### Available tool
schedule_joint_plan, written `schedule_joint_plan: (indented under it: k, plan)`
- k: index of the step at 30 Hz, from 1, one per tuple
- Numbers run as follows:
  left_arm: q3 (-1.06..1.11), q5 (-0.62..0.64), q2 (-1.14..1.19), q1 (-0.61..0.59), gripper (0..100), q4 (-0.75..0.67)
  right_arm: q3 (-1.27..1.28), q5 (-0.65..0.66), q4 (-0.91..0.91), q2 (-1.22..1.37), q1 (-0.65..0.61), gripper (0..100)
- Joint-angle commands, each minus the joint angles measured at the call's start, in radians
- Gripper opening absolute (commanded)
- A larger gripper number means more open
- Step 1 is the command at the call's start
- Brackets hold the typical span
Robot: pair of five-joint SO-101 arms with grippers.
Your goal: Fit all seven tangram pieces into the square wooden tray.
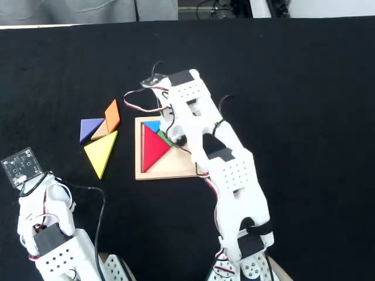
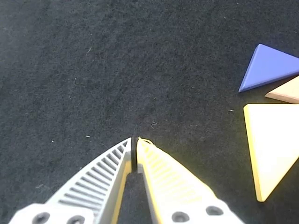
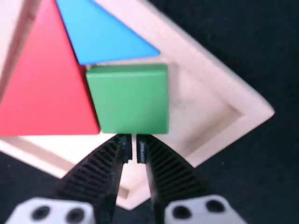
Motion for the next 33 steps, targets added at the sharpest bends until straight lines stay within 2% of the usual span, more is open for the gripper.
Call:
schedule_joint_plan:
  k: [1, 11, 20, 27, 33]
  plan:
    - [0.018, -0.005, -0.005, 0.008, 3, 0.005, -0.101, 0.011, 0.000, 0.028, -0.011, 1.8]
    - [0.018, -0.005, -0.005, 0.008, 3, 0.005, -0.292, 0.005, 0.115, 0.048, -0.103, 1.8]
    - [0.018, -0.005, -0.005, 0.008, 3, 0.005, -0.288, 0.009, 0.124, 0.050, -0.031, 1.8]
    - [0.018, -0.005, -0.005, 0.008, 3, 0.005, -0.219, 0.011, 0.118, 0.044, -0.061, 1.8]
    - [0.018, -0.005, -0.005, 0.008, 3, 0.005, -0.371, 0.005, 0.098, 0.048, 0.055, 1.8]
